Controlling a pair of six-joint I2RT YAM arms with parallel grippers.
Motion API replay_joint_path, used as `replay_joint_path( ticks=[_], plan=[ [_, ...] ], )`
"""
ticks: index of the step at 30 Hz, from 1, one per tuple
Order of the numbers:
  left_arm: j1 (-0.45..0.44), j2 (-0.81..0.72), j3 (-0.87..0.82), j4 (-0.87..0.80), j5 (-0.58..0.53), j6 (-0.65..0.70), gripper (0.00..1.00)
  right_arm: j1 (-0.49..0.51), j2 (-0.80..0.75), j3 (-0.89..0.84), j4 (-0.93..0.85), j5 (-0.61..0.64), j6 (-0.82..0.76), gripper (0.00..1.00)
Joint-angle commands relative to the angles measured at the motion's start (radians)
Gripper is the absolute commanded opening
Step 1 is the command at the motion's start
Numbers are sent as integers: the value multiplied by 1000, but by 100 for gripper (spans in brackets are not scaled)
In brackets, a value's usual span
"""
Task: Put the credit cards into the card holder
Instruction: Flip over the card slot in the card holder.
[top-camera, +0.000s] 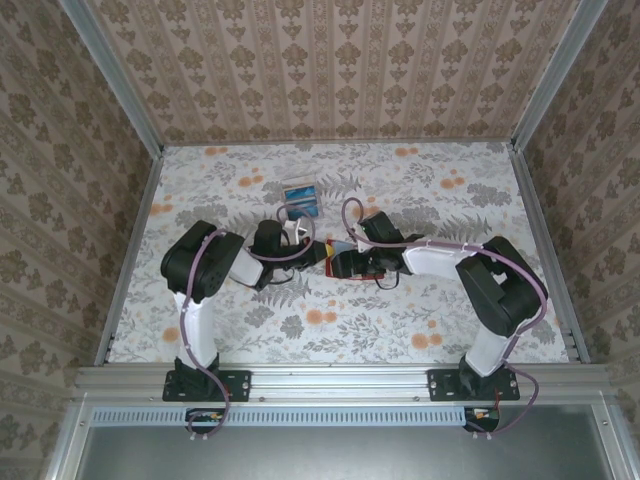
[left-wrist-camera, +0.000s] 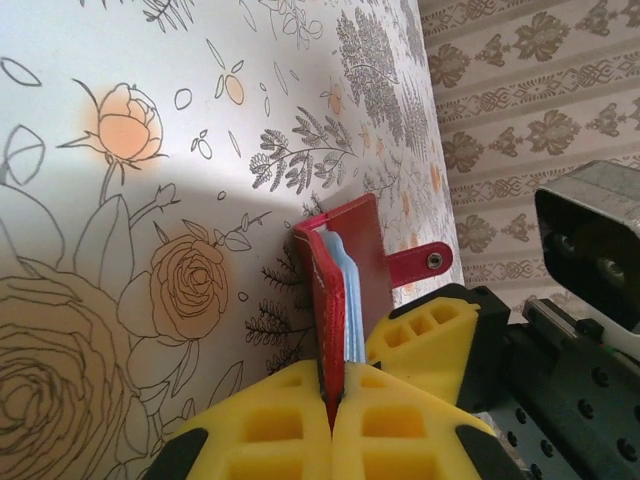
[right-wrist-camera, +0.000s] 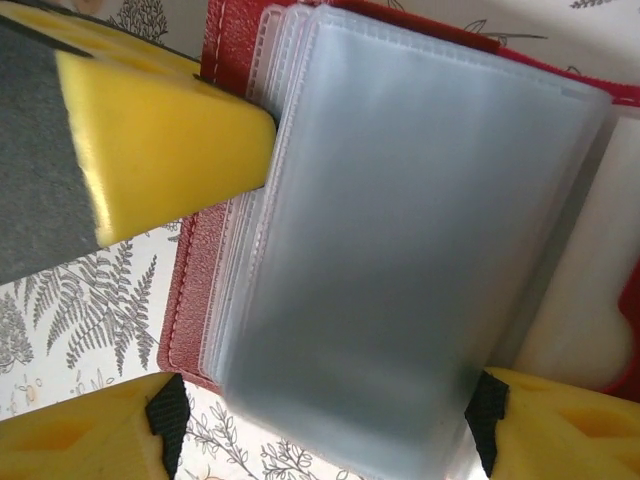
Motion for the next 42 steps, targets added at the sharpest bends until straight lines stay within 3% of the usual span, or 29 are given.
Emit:
replay_joint_path(
  ticks=[1,16,22,35,39,42],
  plan=[
    [6,37,20,68,23,-32,0,16,30,28,-20,38,-7,78],
    [6,73,29,107,35,-68,0,48,102,107,-126,173,22,80],
    [8,68,29,96,35,-60,1,48,115,110,-138,211,35,71],
    [29,37,9,73,21,-30,29,10,103,48,-24,82,82,53],
    [32,35,2,70,16,-25,25,-5,81,9,34,63,107,51],
    [34,35,2,51,1,-10,10,-24,80,0,48,40,122,52]
  ],
)
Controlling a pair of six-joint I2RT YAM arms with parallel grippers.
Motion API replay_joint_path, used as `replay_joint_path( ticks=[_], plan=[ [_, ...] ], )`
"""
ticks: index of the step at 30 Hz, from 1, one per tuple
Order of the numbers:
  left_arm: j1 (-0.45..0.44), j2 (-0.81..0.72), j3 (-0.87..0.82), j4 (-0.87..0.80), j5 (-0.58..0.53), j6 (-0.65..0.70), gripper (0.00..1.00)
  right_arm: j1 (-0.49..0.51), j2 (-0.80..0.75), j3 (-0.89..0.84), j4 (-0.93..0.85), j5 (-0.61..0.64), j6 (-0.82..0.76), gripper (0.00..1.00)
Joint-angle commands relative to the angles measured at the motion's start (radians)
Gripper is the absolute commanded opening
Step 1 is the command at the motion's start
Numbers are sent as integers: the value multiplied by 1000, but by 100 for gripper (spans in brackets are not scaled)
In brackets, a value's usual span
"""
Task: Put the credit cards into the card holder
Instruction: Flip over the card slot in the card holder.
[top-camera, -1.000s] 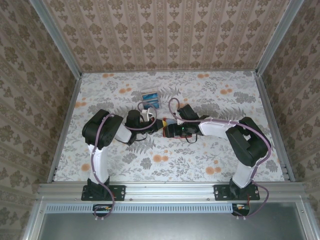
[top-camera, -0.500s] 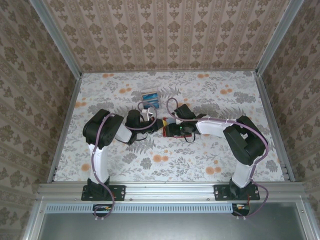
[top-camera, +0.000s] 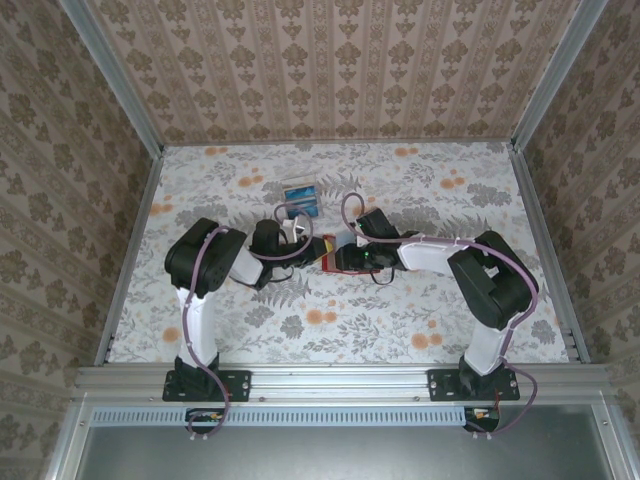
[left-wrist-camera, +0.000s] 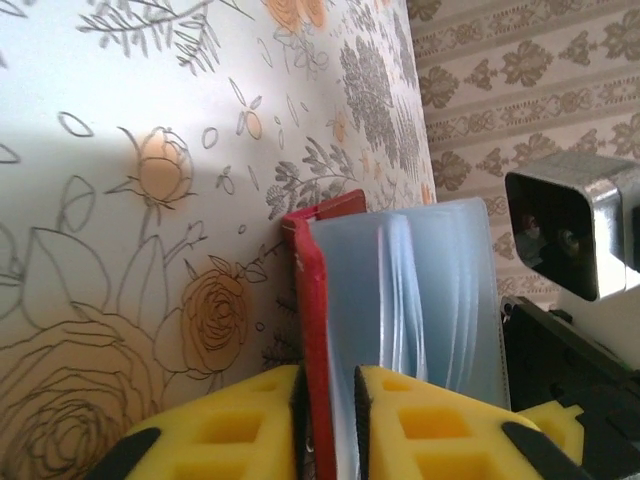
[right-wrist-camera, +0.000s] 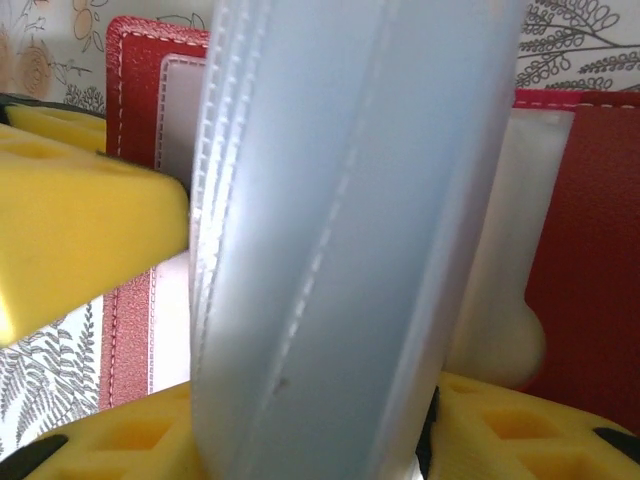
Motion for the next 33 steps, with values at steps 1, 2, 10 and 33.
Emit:
replay_joint_path(
  ticks=[1,2,10,33],
  plan=[
    [9,-10,-11,-29,-12,41,4,-17,10,-45,7,-19,35,52],
    [10,-8,-12,-30,-13,40,0,-21,-4,-56,4,-1,39,53],
    [14,-21,-18,-56,-24,56,0,-50,-101,-114,-66,178,63,56],
    [9,-28,-14,-75,-27,59,0,156,-154,25,-169,284,-158,72]
  ],
)
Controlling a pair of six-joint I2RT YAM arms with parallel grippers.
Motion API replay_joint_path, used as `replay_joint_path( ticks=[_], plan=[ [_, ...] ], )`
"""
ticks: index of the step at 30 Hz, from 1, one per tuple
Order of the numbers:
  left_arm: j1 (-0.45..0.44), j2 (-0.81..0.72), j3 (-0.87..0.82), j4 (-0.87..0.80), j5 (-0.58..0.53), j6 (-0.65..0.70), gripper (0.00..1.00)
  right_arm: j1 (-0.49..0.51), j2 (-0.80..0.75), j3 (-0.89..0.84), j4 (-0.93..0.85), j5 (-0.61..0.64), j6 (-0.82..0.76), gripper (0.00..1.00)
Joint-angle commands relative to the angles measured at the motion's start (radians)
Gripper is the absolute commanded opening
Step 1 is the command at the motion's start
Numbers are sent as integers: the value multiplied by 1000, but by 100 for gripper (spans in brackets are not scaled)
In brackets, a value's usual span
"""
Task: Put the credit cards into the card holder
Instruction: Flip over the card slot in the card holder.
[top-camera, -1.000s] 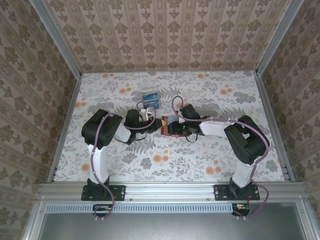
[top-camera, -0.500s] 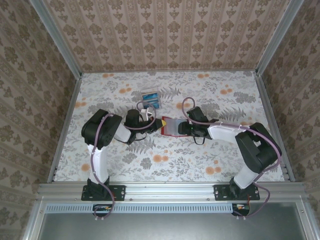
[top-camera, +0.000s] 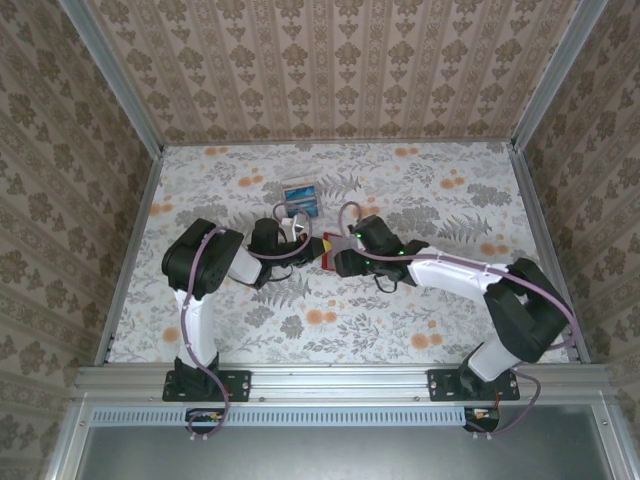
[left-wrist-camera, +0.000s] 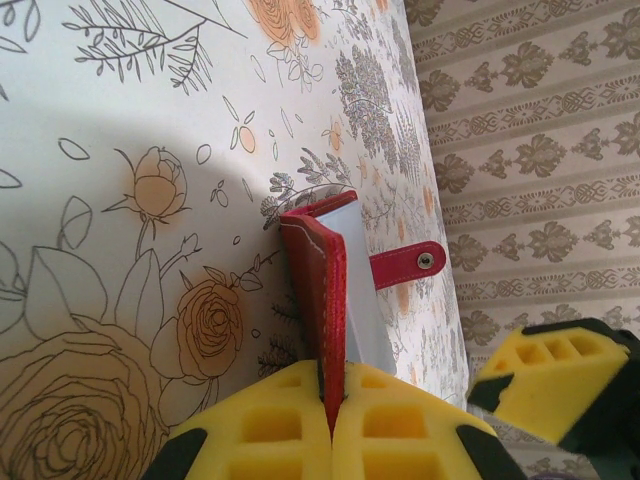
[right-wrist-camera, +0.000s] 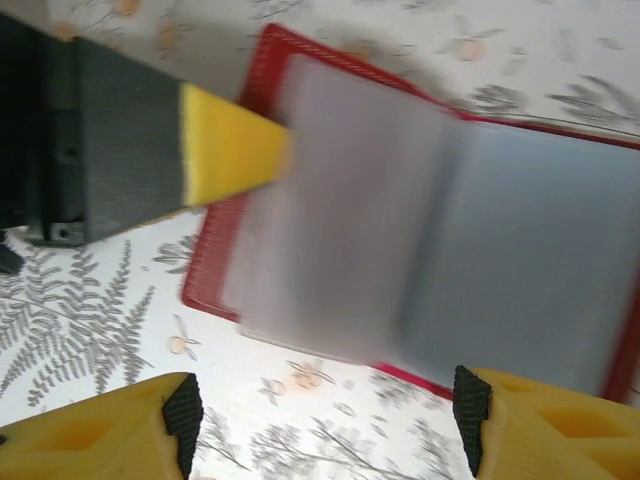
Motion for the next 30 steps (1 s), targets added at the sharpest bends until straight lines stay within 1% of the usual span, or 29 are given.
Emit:
replay_joint_path(
  ticks=[1,4,6,9,13,16,18,20,21,23,24,27,29,30],
  plan=[
    [5,-10,-15,-45,-17,32,0,34,87,79,-73,34,-60,72],
    [5,-18,-14,-66,-25,48,0,45,152,165,-189,153,-66,73],
    [5,-14,-14,-64,-22,43,0,44,182,195,-232,214,-68,75],
    [5,-8,-14,-41,-15,31,0,45,202,215,-274,327,-29,75],
    [5,-2,-13,-45,-19,31,0,21,140,170,-277,426,31,74],
    [7,-1,-15,-20,-9,16,0,-26,92,110,-265,452,93,73],
    [9,-7,-17,-34,-14,24,0,-56,61,86,-281,464,131,73],
    [8,-8,-17,-39,-16,29,0,-68,26,76,-298,451,153,73],
    [8,-6,-19,-25,-16,24,7,-69,10,74,-299,427,165,73],
    [10,-6,-29,20,-12,10,21,-65,-9,96,-285,322,177,72],
    [12,-9,-34,31,-12,9,26,-61,-16,111,-268,268,182,71],
    [15,-16,-41,20,-24,20,34,-53,-22,136,-200,158,173,70],
    [14,-21,-52,32,-28,13,37,-51,-3,139,-145,92,158,68],
    [41,-26,-59,53,-23,7,39,-51,19,147,-130,59,151,67]
  ],
)
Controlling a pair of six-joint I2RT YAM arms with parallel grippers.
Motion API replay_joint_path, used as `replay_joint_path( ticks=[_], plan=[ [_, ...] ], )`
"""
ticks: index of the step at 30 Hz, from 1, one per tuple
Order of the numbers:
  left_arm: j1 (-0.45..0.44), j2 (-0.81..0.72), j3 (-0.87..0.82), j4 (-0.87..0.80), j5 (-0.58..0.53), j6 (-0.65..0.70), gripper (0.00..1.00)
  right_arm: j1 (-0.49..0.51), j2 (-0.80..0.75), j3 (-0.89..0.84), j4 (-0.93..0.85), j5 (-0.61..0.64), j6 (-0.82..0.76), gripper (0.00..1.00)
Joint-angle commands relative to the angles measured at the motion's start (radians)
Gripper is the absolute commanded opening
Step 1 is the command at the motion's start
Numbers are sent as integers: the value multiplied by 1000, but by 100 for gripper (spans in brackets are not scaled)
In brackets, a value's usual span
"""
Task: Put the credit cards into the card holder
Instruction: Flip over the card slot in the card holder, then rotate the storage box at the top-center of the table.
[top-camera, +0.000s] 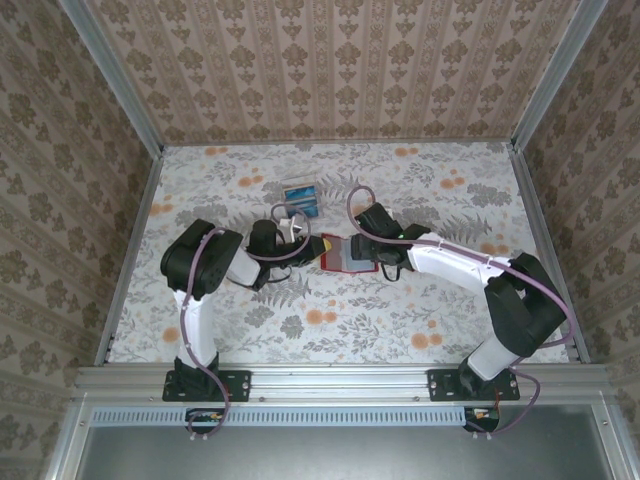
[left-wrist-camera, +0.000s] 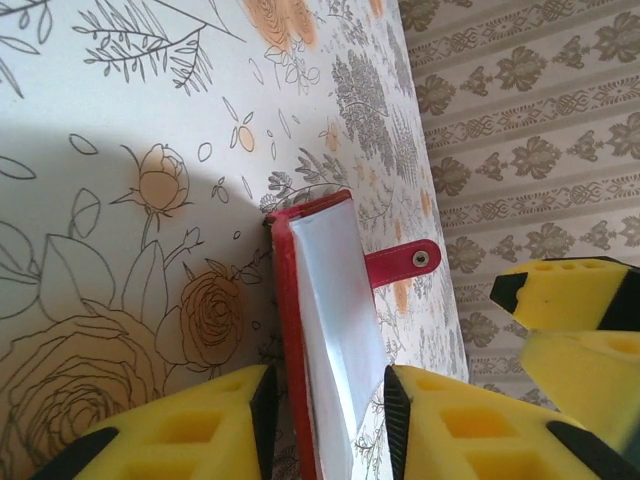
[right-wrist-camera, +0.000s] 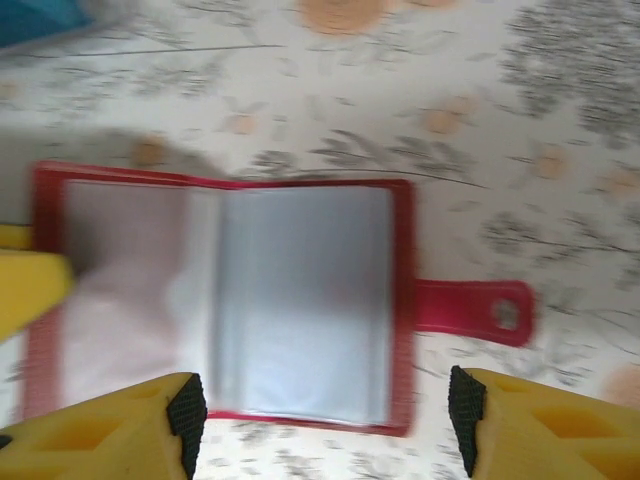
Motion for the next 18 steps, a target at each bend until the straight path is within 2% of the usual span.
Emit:
replay_joint_path(
  ticks=[1,4,10,14,18],
  plan=[
    [39,-28,-40,34,-17,5,41,5,40,45,83,-167,-10,66],
    [48,-92,-76,45,-44,26,46,7,80,61,95,-208,-25,65],
    [59,-283,-104,-184,-100,143,51,2,57,41,88,-153,-67,68],
    [75,-429,-71,-457,-165,236,53,-2,-47,-25,87,-35,-77,70],
    [82,-526,59,-826,-351,350,59,-27,-174,-116,147,2,-84,71]
  ],
)
